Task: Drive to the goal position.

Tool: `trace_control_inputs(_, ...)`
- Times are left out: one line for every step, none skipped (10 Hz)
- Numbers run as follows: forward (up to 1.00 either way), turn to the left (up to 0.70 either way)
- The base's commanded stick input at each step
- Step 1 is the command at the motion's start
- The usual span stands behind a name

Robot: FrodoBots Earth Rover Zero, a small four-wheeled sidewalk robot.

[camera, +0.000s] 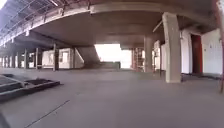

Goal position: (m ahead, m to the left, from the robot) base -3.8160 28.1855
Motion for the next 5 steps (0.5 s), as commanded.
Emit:
trace_control_inputs(0.70, 0.00)
trace_control_inputs(0.70, 0.00)
trace_control_inputs(0.70, 0.00)
trace_control_inputs(0.70, 0.00)
trace_control_inputs(0.70, 0.00)
